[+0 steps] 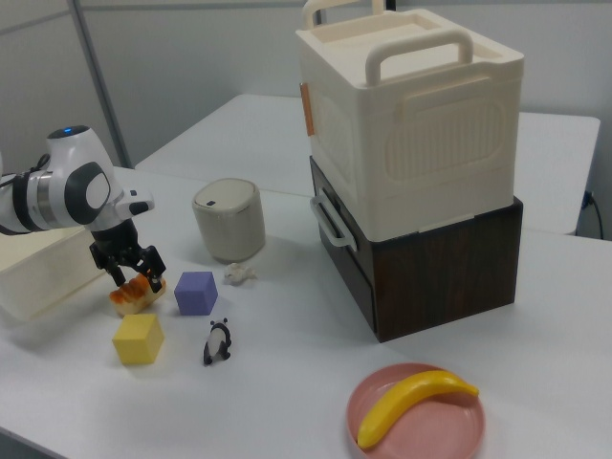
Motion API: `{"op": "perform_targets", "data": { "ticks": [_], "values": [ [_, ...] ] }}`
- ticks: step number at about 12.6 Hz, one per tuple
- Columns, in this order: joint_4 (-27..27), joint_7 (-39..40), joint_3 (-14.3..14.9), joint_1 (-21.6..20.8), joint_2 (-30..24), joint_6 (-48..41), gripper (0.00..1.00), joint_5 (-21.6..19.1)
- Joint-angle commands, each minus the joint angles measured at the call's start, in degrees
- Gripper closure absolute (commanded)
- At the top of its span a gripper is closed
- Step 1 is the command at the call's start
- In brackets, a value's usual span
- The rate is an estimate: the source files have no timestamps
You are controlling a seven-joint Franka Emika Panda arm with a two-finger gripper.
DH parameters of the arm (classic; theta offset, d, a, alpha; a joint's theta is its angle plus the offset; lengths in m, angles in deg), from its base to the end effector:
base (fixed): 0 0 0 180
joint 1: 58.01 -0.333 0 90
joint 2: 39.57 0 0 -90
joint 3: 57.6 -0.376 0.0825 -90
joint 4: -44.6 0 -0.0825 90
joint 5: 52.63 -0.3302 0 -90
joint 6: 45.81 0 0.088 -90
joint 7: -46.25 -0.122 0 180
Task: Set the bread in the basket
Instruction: 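Close the gripper on the orange bread piece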
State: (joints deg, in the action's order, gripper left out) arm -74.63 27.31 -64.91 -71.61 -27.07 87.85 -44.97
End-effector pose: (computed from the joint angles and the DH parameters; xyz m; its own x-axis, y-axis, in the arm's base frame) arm 0.5214 0.1913 0.4061 0.9909 0.1226 0.0550 0.1194 -0.9912 0.0576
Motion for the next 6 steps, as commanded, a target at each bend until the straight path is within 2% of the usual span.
{"op": "perform_targets", "data": {
  "ticks": [1,2,4,6],
  "values": [
    [0.2,-1.2,-0.1,-0.1,0.1,0.7,0.00,0.1],
    [0.1,-1.0,-0.1,-0.1,0.1,0.8,0.00,0.1],
    [0.1,-0.9,-0.2,-0.1,0.2,0.7,0.36,0.1],
    [0.1,-1.0,-0.2,-0.1,0.1,0.6,0.60,0.1]
  ]
}}
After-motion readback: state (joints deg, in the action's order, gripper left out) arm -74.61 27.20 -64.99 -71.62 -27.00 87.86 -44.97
